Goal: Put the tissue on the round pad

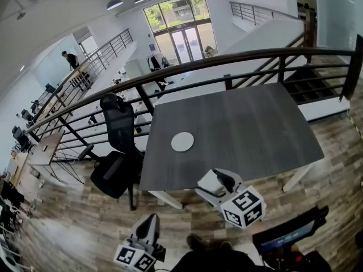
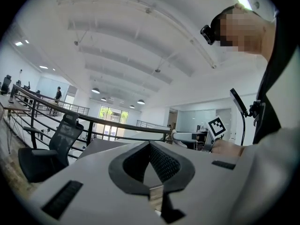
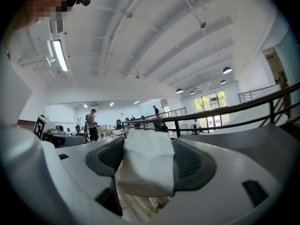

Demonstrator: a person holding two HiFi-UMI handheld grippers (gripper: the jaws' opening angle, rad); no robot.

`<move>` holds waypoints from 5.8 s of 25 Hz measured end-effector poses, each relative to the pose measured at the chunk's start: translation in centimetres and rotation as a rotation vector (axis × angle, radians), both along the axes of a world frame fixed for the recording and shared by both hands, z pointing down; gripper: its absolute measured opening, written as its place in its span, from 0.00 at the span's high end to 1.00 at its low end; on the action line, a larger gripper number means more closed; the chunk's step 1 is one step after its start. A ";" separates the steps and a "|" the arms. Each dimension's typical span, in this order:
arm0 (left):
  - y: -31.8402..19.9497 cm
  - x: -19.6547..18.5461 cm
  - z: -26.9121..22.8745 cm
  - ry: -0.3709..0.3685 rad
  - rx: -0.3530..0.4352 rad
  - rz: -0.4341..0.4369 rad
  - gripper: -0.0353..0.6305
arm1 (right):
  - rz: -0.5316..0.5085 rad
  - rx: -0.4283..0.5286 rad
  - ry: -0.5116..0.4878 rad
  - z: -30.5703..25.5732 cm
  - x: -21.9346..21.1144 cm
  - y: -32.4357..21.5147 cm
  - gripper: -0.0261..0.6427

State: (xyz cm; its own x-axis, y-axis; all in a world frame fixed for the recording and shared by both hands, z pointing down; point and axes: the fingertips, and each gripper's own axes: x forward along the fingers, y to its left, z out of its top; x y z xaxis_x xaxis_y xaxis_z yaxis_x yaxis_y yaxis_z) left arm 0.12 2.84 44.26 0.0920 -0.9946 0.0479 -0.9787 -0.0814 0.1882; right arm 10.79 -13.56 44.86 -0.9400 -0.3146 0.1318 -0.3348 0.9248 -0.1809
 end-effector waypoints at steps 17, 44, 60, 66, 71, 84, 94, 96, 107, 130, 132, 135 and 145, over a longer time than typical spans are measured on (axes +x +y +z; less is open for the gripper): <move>-5.9 -11.3 -0.3 0.028 0.031 0.102 0.94 | 0.107 0.043 0.034 -0.7 -9.9 -4.2 0.46; -9.6 -22.9 0.6 0.092 0.045 0.243 0.94 | 0.213 0.051 0.103 -1.5 -20.4 -6.2 0.46; -17.5 -22.9 -2.4 0.026 0.048 0.081 0.94 | 0.068 0.073 0.054 -4.1 -23.1 -17.2 0.46; -19.8 -23.7 -2.9 0.003 0.044 0.015 0.94 | 0.015 0.060 0.037 -4.0 -24.8 -21.0 0.46; -21.8 -24.6 -3.0 -0.004 0.048 -0.041 0.94 | -0.021 0.049 0.041 -2.7 -26.6 -24.4 0.46; -24.0 -23.8 -3.0 -0.016 -0.009 -0.139 0.94 | -0.102 0.004 0.103 1.0 -29.0 -29.7 0.46; -26.2 -22.4 -4.3 0.006 -0.033 -0.212 0.94 | -0.127 -0.082 0.179 5.6 -29.7 -34.3 0.46; -26.6 -21.6 -5.3 -0.006 -0.042 -0.229 0.94 | -0.130 -0.089 0.197 5.8 -29.0 -35.2 0.46; -26.5 -24.3 -2.1 -0.015 -0.066 -0.272 0.94 | -0.140 -0.135 0.346 18.1 -33.2 -36.6 0.46; -26.2 -24.2 -2.3 0.008 -0.117 -0.359 0.94 | -0.191 -0.176 0.628 32.1 -33.2 -36.3 0.46; -25.7 -24.4 -1.6 0.000 -0.140 -0.365 0.94 | -0.197 -0.171 0.638 32.4 -33.4 -36.2 0.46; -25.0 -24.5 -0.8 -0.006 -0.177 -0.378 0.94 | -0.203 -0.154 0.661 33.0 -33.5 -36.2 0.46; -24.6 -24.7 -0.7 -0.006 -0.194 -0.385 0.94 | -0.215 -0.019 0.735 33.5 -33.7 -36.2 0.46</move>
